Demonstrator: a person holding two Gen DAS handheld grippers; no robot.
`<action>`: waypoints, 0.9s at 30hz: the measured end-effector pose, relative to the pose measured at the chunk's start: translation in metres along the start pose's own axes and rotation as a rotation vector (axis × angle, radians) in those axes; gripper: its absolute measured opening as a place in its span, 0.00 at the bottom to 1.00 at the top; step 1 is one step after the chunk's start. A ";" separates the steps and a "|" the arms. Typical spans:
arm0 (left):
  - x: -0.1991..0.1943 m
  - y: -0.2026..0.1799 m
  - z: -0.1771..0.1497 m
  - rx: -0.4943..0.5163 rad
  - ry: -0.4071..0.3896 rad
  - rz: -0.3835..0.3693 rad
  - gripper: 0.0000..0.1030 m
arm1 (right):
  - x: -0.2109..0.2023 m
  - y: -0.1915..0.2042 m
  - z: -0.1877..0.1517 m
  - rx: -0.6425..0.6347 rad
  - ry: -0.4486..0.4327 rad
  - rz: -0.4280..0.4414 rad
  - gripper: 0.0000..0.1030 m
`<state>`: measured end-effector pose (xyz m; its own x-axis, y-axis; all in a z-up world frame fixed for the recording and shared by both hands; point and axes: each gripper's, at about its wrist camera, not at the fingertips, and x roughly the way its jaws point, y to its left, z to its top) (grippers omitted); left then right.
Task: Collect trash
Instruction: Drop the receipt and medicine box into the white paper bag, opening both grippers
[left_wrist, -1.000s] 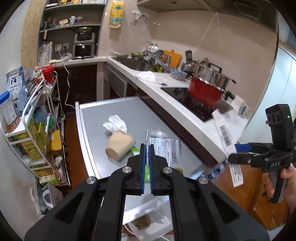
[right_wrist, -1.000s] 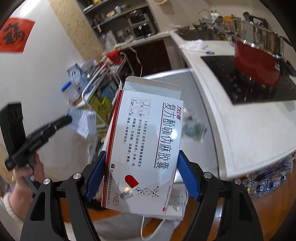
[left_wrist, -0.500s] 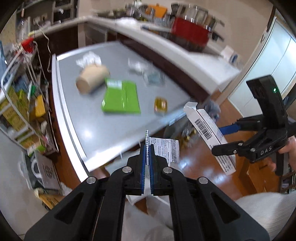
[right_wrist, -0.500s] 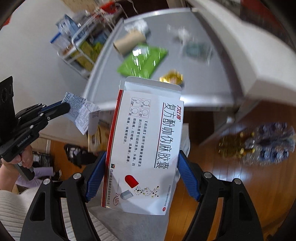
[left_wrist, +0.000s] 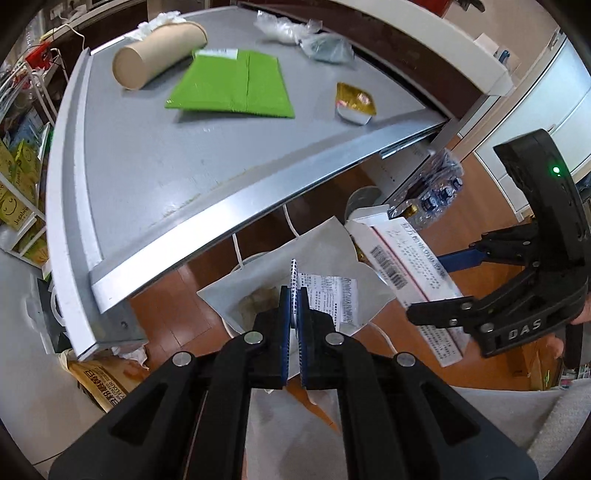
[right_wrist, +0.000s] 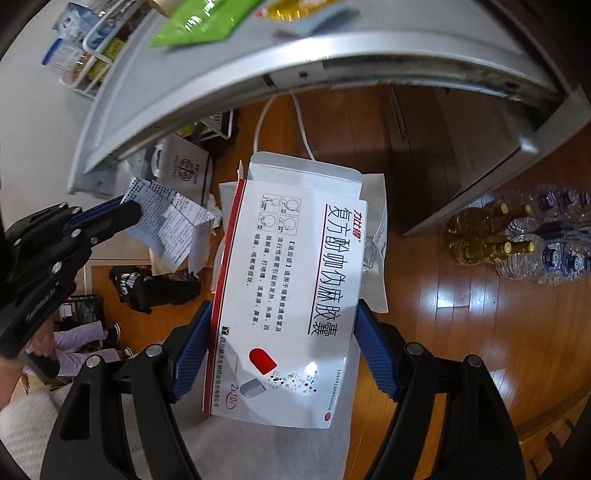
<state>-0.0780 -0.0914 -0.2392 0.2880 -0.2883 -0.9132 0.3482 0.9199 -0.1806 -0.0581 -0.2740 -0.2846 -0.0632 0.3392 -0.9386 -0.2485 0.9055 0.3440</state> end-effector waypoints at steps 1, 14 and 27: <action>0.002 0.000 0.000 0.002 0.005 0.000 0.05 | 0.003 0.000 0.001 0.001 0.002 -0.002 0.71; -0.001 0.007 0.002 -0.020 0.012 0.036 0.52 | 0.007 -0.010 0.014 0.032 0.016 -0.040 0.82; -0.029 0.019 -0.004 -0.014 0.000 0.052 0.54 | -0.051 0.001 -0.012 -0.066 -0.060 -0.100 0.82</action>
<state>-0.0831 -0.0645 -0.2174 0.3054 -0.2399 -0.9215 0.3203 0.9372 -0.1378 -0.0663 -0.2939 -0.2364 0.0230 0.2642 -0.9642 -0.3138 0.9176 0.2440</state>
